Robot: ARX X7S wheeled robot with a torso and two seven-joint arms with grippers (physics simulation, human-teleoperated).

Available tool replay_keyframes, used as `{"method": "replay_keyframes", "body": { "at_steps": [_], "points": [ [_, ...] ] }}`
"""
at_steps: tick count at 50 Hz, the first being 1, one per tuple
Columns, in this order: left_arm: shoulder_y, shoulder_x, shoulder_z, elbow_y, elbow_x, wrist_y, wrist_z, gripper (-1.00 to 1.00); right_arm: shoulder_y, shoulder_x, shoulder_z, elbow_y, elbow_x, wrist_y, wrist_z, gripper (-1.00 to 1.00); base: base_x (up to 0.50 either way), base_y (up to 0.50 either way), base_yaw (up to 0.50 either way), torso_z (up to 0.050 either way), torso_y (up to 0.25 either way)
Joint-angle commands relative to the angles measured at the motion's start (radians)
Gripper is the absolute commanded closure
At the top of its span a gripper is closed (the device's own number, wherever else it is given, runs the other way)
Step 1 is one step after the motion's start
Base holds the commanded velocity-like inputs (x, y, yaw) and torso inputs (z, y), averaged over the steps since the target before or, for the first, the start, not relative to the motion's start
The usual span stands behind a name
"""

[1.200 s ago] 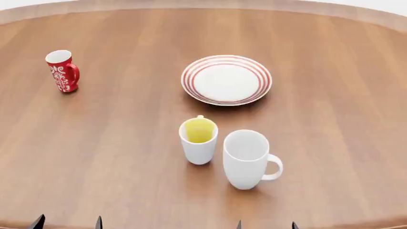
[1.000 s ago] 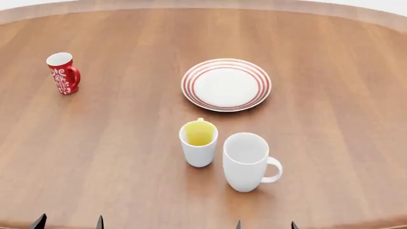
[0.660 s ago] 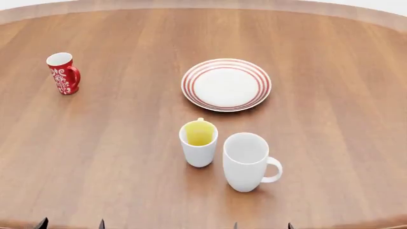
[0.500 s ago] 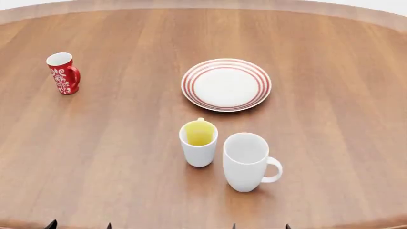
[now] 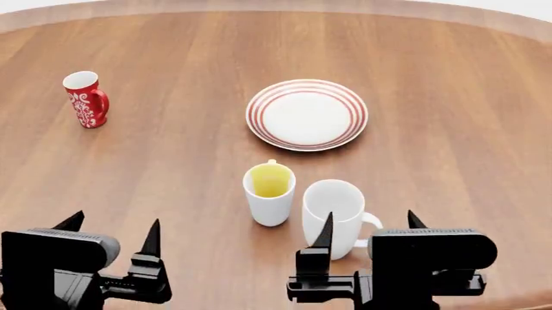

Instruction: Pick up the red mug and put it on the plate

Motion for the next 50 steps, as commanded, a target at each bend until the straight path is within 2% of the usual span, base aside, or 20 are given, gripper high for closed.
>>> {"method": "replay_keyframes", "body": {
  "at_steps": [1, 13, 21, 28, 37, 50],
  "points": [
    [-0.075, 0.005, -0.016, 0.069, -0.016, -0.116, 0.013, -1.00, 0.091, -0.004, 0.044, -0.091, 0.015, 0.165, -0.003, -1.00, 0.00, 0.00, 0.00, 0.000, 0.000],
    [-0.074, -0.003, -0.020, 0.071, -0.037, -0.117, 0.006, -1.00, 0.159, -0.008, 0.063, -0.094, 0.031, 0.239, 0.022, -1.00, 0.02, 0.00, 0.00, 0.000, 0.000],
    [-0.073, -0.010, -0.026, 0.068, -0.050, -0.111, 0.003, -1.00, 0.304, 0.019, 0.155, 0.025, 0.011, 0.305, 0.077, -1.00, 0.50, 0.00, 0.00, 0.000, 0.000],
    [-0.071, -0.013, -0.030, 0.057, -0.059, -0.099, -0.001, -1.00, 0.384, 0.048, 0.225, 0.194, 0.009, 0.274, 0.080, -1.00, 0.50, 0.00, 0.00, 0.000, 0.000],
    [-0.070, -0.020, -0.035, 0.053, -0.070, -0.091, -0.006, -1.00, 0.415, 0.060, 0.267, 0.277, 0.005, 0.263, 0.100, -1.00, 0.50, 0.00, 0.00, 0.000, 0.000],
    [-0.070, -0.028, -0.041, 0.051, -0.085, -0.087, -0.015, -1.00, 0.416, 0.063, 0.266, 0.290, 0.010, 0.260, 0.103, -1.00, 0.50, 0.00, 0.00, 0.000, 0.001]
  ]
}}
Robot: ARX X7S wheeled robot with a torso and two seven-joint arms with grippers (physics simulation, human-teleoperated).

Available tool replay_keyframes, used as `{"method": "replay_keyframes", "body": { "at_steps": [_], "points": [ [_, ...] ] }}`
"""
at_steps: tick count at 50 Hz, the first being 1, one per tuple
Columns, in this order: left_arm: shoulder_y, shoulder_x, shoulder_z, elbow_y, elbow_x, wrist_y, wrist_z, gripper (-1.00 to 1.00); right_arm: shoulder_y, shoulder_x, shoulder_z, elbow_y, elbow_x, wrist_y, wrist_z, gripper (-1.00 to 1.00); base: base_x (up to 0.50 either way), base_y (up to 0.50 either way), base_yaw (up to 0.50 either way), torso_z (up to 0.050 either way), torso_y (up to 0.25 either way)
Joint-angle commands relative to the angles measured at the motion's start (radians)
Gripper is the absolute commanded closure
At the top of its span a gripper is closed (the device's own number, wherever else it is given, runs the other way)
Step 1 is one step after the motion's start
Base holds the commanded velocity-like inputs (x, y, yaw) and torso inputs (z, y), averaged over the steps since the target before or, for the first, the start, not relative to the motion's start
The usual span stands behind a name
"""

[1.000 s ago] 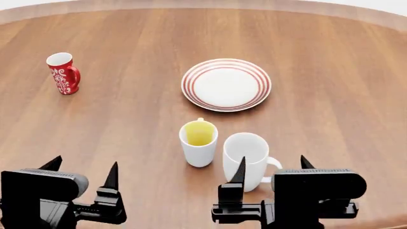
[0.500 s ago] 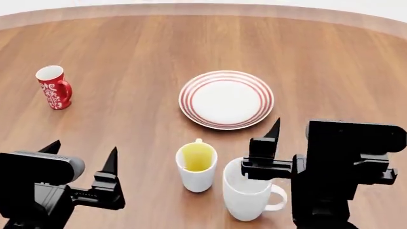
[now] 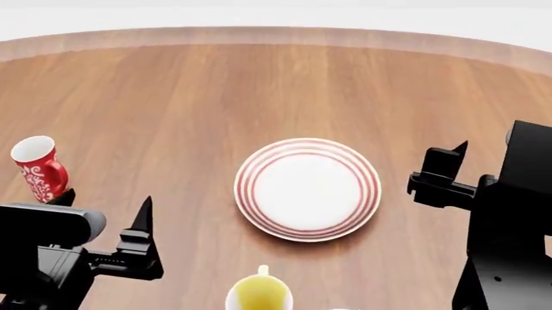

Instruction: Pick up the red mug and put it on the plate

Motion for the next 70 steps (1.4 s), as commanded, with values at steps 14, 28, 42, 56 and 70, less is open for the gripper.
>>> {"method": "replay_keyframes", "body": {
  "at_steps": [14, 28, 42, 56, 70],
  "points": [
    [0.002, 0.007, -0.023, 0.008, -0.007, 0.001, 0.008, -1.00, 0.021, -0.012, 0.038, 0.044, -0.009, -0.007, -0.011, -1.00, 0.50, 0.00, 0.00, 0.000, 0.001],
    [0.002, -0.001, -0.016, -0.002, -0.017, 0.010, 0.005, -1.00, 0.022, -0.012, 0.029, 0.072, -0.006, -0.025, -0.011, -1.00, 0.50, 0.00, 0.00, 0.000, 0.001],
    [0.005, -0.006, -0.003, -0.003, -0.022, 0.016, -0.003, -1.00, 0.018, -0.010, 0.023, 0.082, -0.003, -0.021, -0.005, -1.00, 0.50, 0.00, 0.00, 0.000, 0.001],
    [-0.007, -0.004, 0.001, -0.035, 0.000, 0.006, -0.053, -1.00, 0.012, -0.009, 0.014, 0.095, 0.001, -0.040, -0.009, -1.00, 0.00, 0.00, 0.00, 0.000, 0.000],
    [-0.084, 0.125, -0.177, -0.193, 0.115, 0.008, -0.451, -1.00, 0.012, -0.009, 0.006, 0.105, 0.008, -0.048, -0.010, -1.00, 0.00, 0.00, 0.00, 0.000, 0.000]
  ]
}}
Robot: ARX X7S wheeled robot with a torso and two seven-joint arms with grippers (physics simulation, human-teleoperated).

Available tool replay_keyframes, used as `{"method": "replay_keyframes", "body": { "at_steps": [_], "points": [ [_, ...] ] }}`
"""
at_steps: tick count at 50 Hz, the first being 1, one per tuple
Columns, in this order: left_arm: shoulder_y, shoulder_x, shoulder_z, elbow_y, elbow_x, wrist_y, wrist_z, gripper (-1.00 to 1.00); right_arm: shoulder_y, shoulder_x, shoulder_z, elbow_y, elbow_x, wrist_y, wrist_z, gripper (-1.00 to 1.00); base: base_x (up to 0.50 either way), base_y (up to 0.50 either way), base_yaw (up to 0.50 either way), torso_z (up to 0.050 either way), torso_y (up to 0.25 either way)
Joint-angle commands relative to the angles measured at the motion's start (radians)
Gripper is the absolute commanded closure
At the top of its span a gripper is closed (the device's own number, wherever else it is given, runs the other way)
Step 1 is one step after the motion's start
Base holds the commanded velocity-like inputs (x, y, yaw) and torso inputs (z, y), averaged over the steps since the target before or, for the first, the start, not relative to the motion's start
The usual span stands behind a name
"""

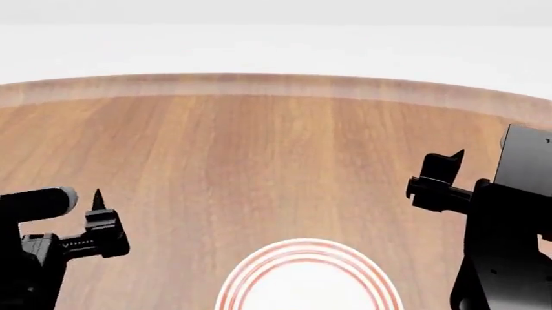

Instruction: Pick up the red mug and put it on the plate

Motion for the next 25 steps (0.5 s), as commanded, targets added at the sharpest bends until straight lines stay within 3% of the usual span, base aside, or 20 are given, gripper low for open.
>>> {"method": "replay_keyframes", "body": {
  "at_steps": [1, 9, 13, 25],
  "points": [
    [-0.033, 0.097, -0.124, -0.070, 0.086, 0.002, -0.230, -1.00, -0.006, -0.020, 0.019, -0.002, -0.014, -0.009, -0.021, -1.00, 0.00, 0.00, 0.00, 0.000, 0.000],
    [-0.035, 0.088, -0.121, -0.090, 0.067, 0.013, -0.264, -1.00, 0.005, -0.026, 0.005, 0.030, -0.012, -0.026, -0.026, -1.00, 0.00, 0.00, 0.00, 0.000, 0.000],
    [-0.051, 0.100, -0.145, -0.129, 0.089, 0.020, -0.353, -1.00, 0.003, -0.027, 0.003, 0.043, -0.011, -0.036, -0.027, -1.00, 0.00, 0.00, 0.00, 0.000, 0.000],
    [-0.045, 0.074, -0.139, -0.182, 0.058, 0.065, -0.360, -1.00, 0.000, -0.026, 0.001, 0.059, -0.004, -0.046, -0.029, -1.00, 0.00, 0.00, 0.00, 0.000, 0.000]
  ]
}}
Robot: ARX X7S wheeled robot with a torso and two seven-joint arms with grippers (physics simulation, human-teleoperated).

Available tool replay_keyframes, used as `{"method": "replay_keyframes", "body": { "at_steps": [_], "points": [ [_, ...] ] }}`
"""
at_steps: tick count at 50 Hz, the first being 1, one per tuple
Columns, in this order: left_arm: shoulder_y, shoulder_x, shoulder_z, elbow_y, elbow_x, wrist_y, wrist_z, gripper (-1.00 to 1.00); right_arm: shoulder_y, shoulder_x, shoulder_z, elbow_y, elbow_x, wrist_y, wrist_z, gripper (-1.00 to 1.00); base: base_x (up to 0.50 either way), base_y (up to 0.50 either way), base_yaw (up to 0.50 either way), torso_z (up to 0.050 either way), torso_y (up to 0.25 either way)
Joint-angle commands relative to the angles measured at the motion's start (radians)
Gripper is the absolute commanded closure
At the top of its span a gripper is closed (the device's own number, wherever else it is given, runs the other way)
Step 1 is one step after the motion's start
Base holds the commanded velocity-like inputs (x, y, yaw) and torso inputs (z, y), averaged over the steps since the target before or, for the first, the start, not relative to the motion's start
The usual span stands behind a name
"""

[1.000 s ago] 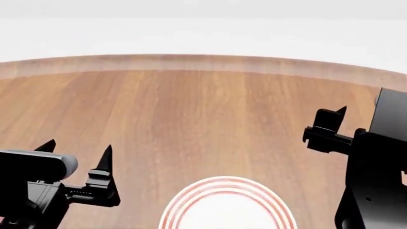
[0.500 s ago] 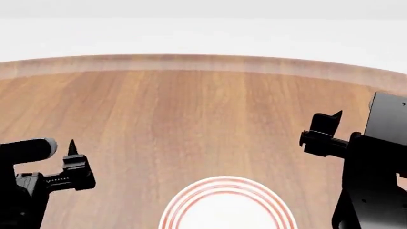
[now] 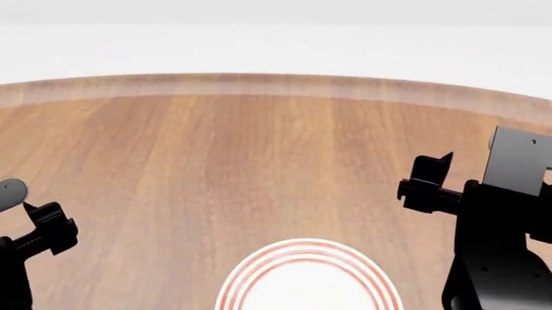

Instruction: Pick up the red mug and put it on the plate

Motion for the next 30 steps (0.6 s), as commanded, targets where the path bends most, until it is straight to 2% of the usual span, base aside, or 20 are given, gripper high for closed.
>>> {"method": "replay_keyframes", "body": {
  "at_steps": [1, 14, 30],
  "points": [
    [0.007, 0.013, -0.040, -0.039, 0.002, 0.027, -0.031, -1.00, -0.006, -0.020, 0.022, 0.007, -0.012, -0.012, -0.023, -1.00, 0.00, 0.00, 0.00, 0.000, 0.000],
    [0.030, -0.029, -0.053, -0.131, -0.042, 0.116, 0.032, -1.00, -0.006, -0.024, 0.012, 0.040, -0.007, -0.033, -0.028, -1.00, 0.00, 0.00, 0.00, 0.000, 0.000],
    [0.032, -0.033, -0.075, -0.177, -0.061, 0.125, -0.004, -1.00, -0.005, -0.025, 0.003, 0.057, -0.002, -0.043, -0.026, -1.00, 0.00, 0.00, 0.00, 0.000, 0.000]
  ]
}}
